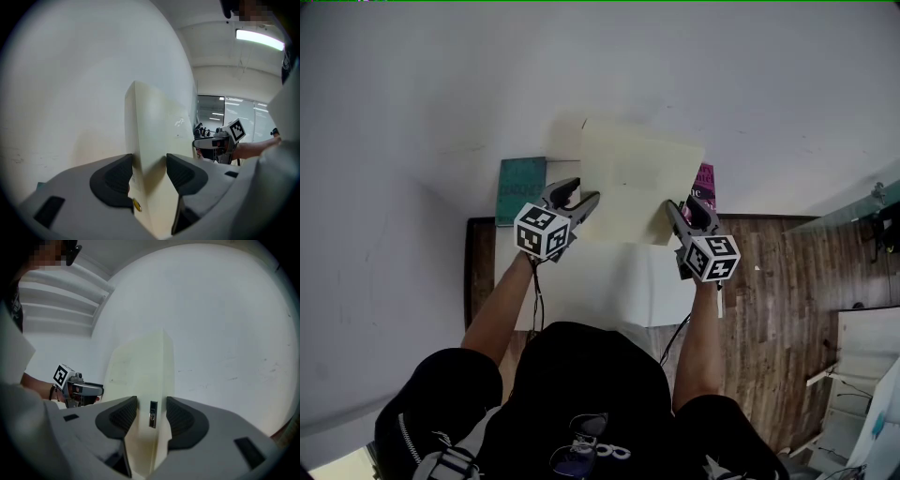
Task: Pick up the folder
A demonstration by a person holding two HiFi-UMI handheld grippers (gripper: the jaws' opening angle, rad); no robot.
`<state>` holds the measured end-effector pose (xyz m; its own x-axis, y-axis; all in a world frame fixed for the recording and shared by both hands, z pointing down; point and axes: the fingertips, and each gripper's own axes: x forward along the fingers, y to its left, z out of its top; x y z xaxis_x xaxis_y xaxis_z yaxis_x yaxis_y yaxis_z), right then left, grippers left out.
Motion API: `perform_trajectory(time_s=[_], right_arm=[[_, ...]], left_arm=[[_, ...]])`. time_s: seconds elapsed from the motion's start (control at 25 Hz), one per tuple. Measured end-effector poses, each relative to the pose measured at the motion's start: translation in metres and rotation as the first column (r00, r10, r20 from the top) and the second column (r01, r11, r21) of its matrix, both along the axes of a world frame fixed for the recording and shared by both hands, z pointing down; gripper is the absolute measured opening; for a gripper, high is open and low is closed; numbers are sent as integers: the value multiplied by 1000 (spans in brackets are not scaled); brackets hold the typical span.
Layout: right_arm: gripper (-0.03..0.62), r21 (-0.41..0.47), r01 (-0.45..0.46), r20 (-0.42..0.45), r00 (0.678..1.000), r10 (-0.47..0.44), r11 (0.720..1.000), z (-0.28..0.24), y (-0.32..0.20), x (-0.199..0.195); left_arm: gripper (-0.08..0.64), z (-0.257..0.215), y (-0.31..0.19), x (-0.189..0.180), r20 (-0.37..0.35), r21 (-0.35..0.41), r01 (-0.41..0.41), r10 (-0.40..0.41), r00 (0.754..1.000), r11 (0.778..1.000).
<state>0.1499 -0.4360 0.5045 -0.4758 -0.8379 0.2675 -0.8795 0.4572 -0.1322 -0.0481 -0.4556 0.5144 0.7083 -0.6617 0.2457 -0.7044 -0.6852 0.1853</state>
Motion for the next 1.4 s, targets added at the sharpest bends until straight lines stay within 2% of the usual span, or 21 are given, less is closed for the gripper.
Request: perform_trajectory(time_s=[0.56,1.4], right_arm=[[210,-22,-4,23,1000,5,1000,11,3,-4],[201,-49,2,7,1000,-2,999,14,4,-4]], left_arm=[[244,5,0,-4,12,-19,9,-9,1000,1000],[244,4,1,-5,17,-34,15,-14,1000,999]])
